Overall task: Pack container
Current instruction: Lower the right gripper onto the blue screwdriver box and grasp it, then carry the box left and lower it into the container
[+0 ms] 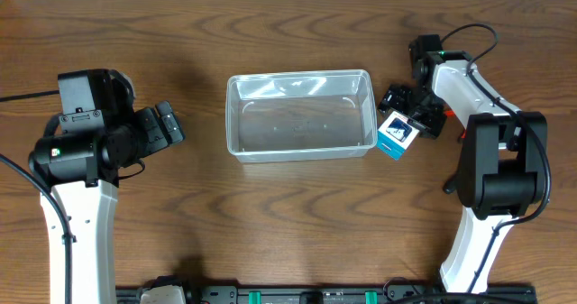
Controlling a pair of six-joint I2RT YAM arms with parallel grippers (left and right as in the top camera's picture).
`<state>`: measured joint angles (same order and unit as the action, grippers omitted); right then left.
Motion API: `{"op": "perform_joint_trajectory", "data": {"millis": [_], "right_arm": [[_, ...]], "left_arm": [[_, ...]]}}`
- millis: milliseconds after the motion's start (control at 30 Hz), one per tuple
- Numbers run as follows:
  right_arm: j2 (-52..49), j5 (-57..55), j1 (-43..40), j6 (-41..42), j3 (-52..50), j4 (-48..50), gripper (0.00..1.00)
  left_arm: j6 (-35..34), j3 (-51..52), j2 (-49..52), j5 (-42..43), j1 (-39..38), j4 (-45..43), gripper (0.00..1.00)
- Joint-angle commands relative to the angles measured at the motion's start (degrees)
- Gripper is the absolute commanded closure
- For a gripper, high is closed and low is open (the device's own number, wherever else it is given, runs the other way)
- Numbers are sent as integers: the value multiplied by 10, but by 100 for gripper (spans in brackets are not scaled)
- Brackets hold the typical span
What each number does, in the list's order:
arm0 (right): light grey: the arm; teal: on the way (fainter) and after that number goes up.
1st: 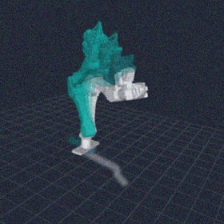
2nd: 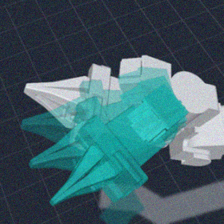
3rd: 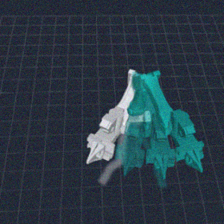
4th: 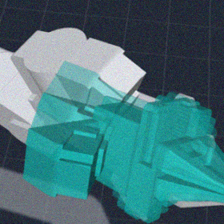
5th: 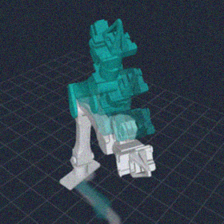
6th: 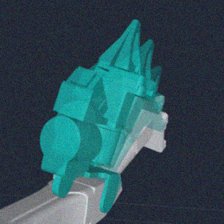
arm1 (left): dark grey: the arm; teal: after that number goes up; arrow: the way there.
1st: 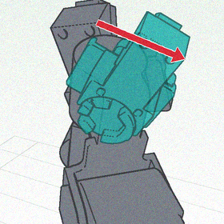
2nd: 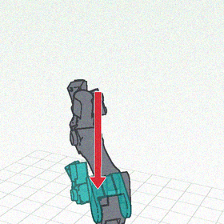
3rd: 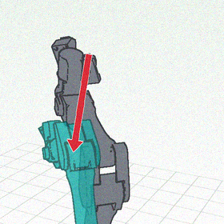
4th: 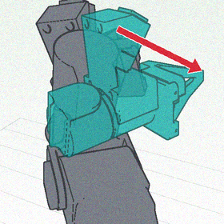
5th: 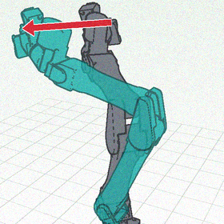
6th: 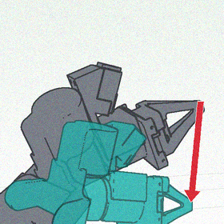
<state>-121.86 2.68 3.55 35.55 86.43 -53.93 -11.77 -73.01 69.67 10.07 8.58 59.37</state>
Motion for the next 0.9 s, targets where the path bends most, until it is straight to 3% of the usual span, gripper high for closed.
{"op": "perform_joint_trajectory", "data": {"millis": [0,267,500,867], "right_arm": [[-7,-28,2,11,10,-7,1],[-7,-35,3,12,10,-15,1],[-7,-33,3,5,10,-18,21],[-7,-33,3,6,10,-22,29]], "left_arm": [[11,-10,3,-7,1,1,4],[10,-10,3,-7,1,1,4],[10,-10,3,-7,1,2,4],[10,-10,3,-7,1,2,4]]}}
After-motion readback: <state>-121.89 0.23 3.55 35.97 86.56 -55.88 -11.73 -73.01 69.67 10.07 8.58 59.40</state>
